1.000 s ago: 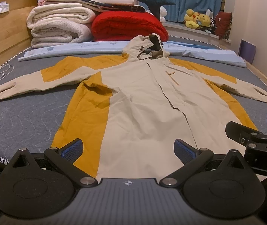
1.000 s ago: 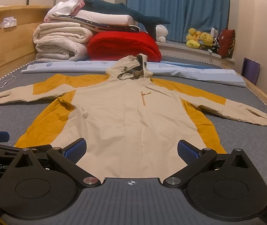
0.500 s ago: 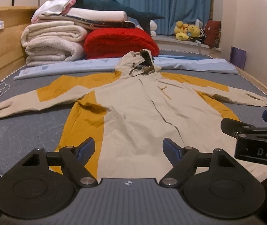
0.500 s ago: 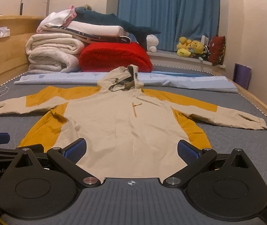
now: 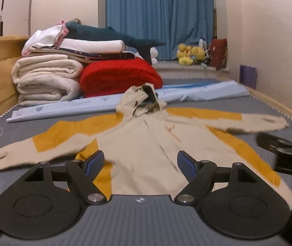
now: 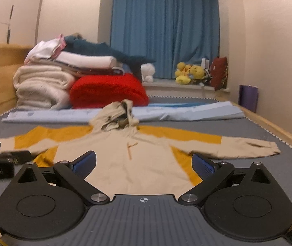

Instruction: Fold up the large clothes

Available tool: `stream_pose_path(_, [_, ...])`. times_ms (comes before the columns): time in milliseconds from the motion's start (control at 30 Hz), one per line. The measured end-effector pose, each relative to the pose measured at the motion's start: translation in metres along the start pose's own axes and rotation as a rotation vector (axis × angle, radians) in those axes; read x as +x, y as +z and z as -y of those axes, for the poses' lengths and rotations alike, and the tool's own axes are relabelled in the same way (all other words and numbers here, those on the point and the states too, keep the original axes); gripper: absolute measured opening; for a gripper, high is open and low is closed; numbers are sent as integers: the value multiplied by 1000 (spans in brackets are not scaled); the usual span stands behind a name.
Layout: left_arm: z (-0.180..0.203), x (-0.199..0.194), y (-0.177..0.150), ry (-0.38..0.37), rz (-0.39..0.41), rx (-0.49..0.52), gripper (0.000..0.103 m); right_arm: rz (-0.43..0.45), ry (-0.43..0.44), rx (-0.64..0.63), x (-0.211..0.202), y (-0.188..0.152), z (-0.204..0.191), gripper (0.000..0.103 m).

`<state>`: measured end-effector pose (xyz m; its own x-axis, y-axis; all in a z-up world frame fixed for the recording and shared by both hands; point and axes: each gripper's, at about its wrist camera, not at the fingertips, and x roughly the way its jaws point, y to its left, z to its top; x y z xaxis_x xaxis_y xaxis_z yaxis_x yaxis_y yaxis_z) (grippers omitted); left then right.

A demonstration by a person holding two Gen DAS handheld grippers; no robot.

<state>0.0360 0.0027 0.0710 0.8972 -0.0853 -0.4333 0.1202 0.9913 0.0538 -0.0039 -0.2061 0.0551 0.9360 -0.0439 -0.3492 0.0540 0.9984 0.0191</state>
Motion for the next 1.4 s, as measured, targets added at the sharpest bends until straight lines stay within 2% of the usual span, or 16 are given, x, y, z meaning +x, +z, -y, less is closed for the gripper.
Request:
stream_pose_path(167, [-31, 61, 49, -9, 28, -4, 82, 37, 11, 17, 35, 41, 15, 99])
stream_pose_path(267, [-60, 107, 72, 31, 46, 7, 74, 71, 31, 28, 66, 70, 16, 99])
stream_pose_path(367, [-104, 160, 86, 56, 8, -14, 62, 106, 79, 25, 100, 99, 9, 99])
stream_pose_path(500, [-173, 220, 76, 164, -64, -56, 50, 118, 146, -6, 155, 127, -14, 99])
stream_pose_path(567, [-214, 244, 61, 218, -114, -111, 45, 112, 192, -24, 180, 131, -25, 98])
stream_pose_path(667, [-283, 268, 39, 329, -216, -251, 45, 96, 231, -50, 209, 124, -38, 95])
stream_pose_path(700, [-307, 272, 31, 367, -237, -315, 45, 63, 228, -61, 220, 118, -43, 91])
stream_pose_path(767, [-355, 275, 17, 437, -271, -435, 45, -31, 237, -66, 241, 110, -51, 65])
stream_pose_path(800, [-377, 274, 11, 467, -277, -481, 45, -60, 249, -47, 248, 110, -53, 58])
stream_pose_path(867, [-415, 268, 1, 536, -278, -552, 47, -86, 275, 5, 262, 109, -53, 37])
stream_pose_path(933, [-451, 260, -10, 601, -277, -627, 48, -83, 281, 6, 270, 108, -58, 25])
stream_pose_path(1100, [-516, 236, -39, 704, -272, -803, 48, -114, 299, -4, 284, 104, -65, 23])
stream_pose_path(1300, [-548, 226, -65, 759, -287, -934, 48, -163, 327, 11, 292, 98, -69, 23])
stream_pose_path(1333, [-548, 225, -67, 765, -285, -950, 48, -170, 328, 23, 294, 99, -69, 21])
stream_pose_path(1400, [-551, 223, -72, 762, -276, -973, 48, -184, 324, 39, 298, 99, -68, 10])
